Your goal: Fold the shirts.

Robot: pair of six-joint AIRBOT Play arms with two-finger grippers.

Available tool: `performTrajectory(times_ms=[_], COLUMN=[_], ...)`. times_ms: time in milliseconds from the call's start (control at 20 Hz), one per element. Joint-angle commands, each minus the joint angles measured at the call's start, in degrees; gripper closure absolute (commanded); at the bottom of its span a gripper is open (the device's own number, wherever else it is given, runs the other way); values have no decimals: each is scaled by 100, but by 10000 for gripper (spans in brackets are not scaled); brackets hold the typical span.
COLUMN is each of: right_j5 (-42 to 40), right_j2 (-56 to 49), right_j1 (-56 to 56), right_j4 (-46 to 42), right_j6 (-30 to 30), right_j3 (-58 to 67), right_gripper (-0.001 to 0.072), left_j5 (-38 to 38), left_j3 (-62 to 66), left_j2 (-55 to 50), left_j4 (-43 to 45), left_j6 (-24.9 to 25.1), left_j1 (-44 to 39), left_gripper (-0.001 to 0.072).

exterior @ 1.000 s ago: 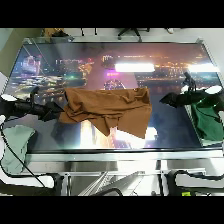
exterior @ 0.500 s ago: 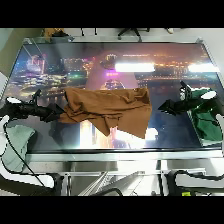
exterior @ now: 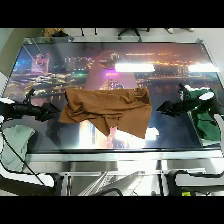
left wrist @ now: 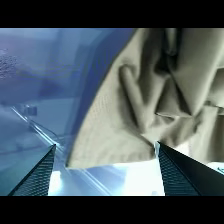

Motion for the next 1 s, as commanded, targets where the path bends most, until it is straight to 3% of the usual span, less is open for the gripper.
performTrajectory(times_ms=[0,250,300,450,500,700,950], right_j5=[-2,-98,-142,-361,-505,-1097,-1143], right_j2=[-168,-195,-195,-195,-197,-251,-817], right_j1=[4,4,4,2,2,4,297], right_j4=[17,17,17,13,20,151,302], right_j6=[-11,-15,-15,-94,-105,-153,-420], right_j3=[-2,0,0,0,0,2,107], right_gripper=[223,222,222,221,216,216,216], left_j5=[584,750,647,17,9,-11,-4], left_j3=[-302,-494,-492,-494,-492,-409,-267], left_j2=[-13,-22,-22,-20,-17,-17,-17], left_j4=[-48,-63,-66,68,149,122,109], left_j6=[138,555,553,743,741,645,529], left_j1=[-81,-551,-629,-728,-706,-459,-450], left_gripper=[5,10,103,588,695,696,695])
